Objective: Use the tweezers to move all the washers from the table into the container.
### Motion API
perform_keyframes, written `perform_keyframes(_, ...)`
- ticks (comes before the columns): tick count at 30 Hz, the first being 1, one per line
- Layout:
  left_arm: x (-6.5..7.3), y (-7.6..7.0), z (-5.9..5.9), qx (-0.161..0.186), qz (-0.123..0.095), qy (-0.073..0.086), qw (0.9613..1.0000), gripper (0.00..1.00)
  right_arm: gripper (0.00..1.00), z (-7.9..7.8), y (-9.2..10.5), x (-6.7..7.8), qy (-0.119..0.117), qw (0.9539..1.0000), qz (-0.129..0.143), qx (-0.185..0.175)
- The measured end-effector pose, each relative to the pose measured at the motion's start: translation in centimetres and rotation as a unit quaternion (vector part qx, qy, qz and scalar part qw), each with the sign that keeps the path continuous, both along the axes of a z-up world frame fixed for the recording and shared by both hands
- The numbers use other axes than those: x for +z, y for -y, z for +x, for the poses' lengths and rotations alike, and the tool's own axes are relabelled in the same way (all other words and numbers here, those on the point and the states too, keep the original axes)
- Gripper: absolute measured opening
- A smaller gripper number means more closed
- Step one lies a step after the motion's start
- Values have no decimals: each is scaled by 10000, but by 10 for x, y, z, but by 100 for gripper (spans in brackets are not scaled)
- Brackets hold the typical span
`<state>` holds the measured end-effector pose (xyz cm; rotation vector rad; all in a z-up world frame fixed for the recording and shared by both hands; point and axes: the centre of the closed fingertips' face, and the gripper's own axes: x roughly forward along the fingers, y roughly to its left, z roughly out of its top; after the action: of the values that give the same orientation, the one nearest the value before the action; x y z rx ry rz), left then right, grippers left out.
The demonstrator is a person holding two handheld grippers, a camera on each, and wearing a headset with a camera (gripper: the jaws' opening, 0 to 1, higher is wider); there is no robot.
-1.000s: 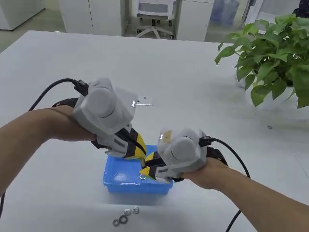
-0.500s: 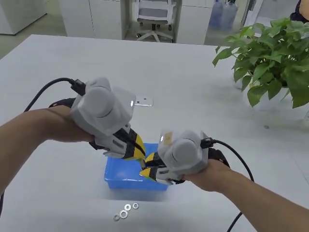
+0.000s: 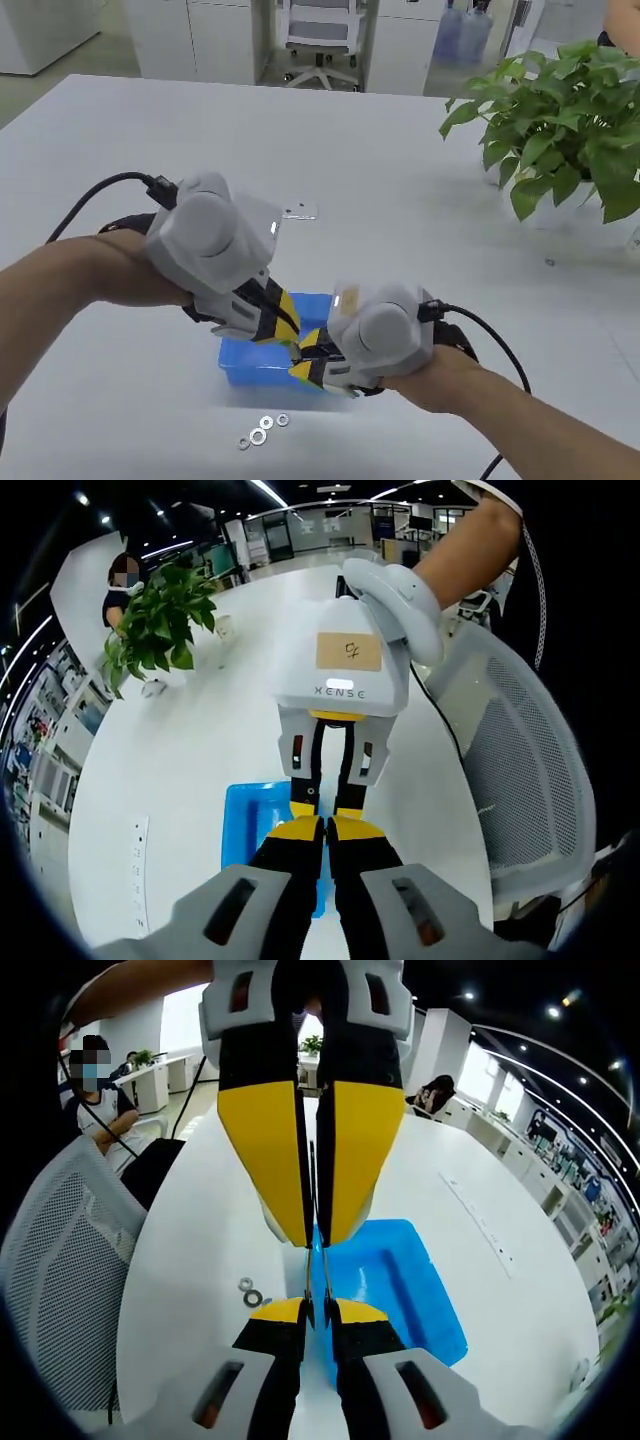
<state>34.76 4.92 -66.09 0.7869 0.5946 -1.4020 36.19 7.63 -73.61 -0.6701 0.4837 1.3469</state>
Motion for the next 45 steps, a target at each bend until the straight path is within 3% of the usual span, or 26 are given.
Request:
perform_keyframes(19, -25, -7, -17, 51, 39, -276, 9996, 6, 12, -26, -8, -24, -282, 9995, -10, 130)
perform_keyframes(28, -34, -9, -20, 57, 83, -386, 9992, 6, 12, -28, -12, -34, -322, 9993, -42, 173)
perform_keyframes(45, -52, -13, -22, 79, 147, -586, 9981, 6, 12, -33, -15, -52, -606, 9981, 18, 114)
